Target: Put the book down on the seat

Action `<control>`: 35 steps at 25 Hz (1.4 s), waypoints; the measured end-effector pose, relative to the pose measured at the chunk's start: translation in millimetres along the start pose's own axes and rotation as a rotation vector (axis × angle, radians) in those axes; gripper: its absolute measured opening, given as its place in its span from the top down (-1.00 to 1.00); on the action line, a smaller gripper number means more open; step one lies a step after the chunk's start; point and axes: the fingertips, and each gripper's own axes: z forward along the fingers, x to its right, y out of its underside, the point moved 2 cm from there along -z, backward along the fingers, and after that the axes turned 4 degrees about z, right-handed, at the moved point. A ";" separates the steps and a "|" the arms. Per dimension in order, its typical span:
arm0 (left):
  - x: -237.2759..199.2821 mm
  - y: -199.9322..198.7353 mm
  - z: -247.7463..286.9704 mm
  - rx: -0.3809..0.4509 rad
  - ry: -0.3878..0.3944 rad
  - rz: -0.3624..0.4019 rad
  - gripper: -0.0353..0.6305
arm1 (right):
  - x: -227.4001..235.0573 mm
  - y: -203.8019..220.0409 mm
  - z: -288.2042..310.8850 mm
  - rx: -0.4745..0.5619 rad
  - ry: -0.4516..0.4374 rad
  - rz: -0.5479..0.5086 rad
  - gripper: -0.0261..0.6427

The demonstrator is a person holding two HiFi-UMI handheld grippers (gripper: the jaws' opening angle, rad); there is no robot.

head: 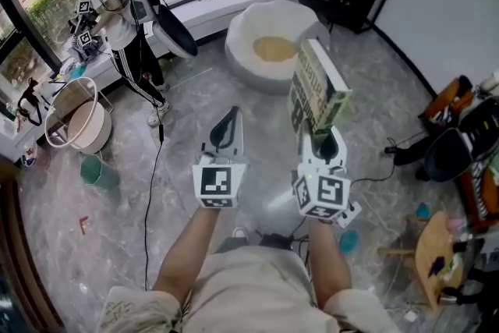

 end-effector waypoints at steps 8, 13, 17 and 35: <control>-23.5 18.1 36.9 -0.010 0.021 -0.014 0.88 | -3.1 10.4 40.4 -0.017 0.025 -0.003 0.45; -26.4 28.9 71.6 -0.019 0.029 -0.008 0.88 | 9.5 20.6 75.4 -0.027 0.025 0.008 0.45; -28.7 33.1 109.1 -0.021 0.018 0.002 0.88 | 26.2 26.1 112.5 -0.032 0.014 0.018 0.45; -7.0 70.7 319.7 0.009 -0.045 0.043 0.88 | 147.8 65.1 293.6 -0.021 -0.032 0.054 0.45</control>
